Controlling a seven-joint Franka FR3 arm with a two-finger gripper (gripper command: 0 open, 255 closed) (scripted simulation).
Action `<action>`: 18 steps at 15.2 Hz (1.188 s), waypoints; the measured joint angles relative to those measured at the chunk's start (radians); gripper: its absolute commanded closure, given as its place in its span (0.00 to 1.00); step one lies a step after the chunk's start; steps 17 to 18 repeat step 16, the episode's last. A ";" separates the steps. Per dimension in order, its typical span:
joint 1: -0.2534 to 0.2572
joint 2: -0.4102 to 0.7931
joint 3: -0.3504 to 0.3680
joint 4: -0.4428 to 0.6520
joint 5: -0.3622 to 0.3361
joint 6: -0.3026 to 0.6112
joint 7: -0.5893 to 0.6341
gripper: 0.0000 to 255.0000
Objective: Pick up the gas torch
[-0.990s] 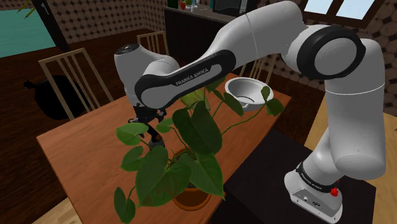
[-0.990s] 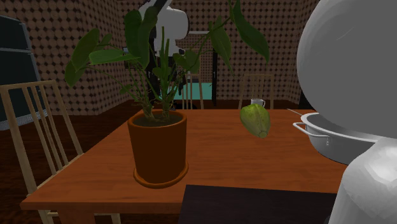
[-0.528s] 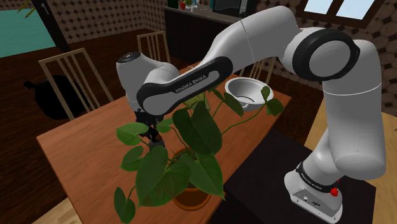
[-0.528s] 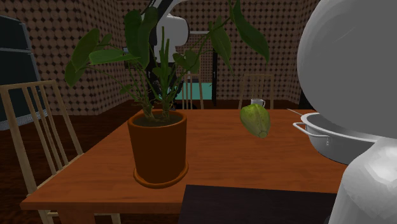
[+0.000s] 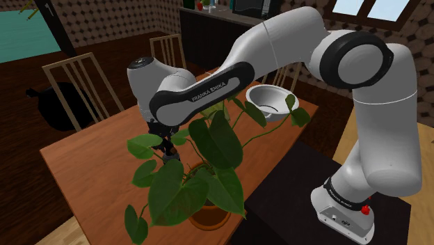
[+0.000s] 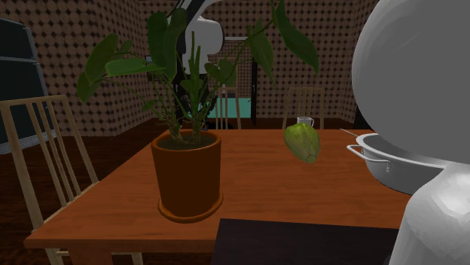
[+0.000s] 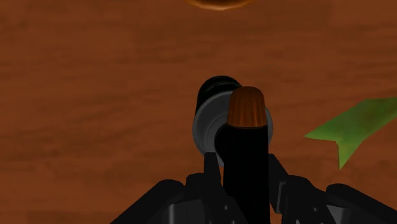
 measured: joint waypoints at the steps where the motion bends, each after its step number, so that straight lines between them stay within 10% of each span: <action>1: -0.001 -0.002 0.001 0.001 0.001 -0.004 -0.001 1.00; 18: -0.006 -0.072 0.020 0.087 0.037 -0.155 -0.027 1.00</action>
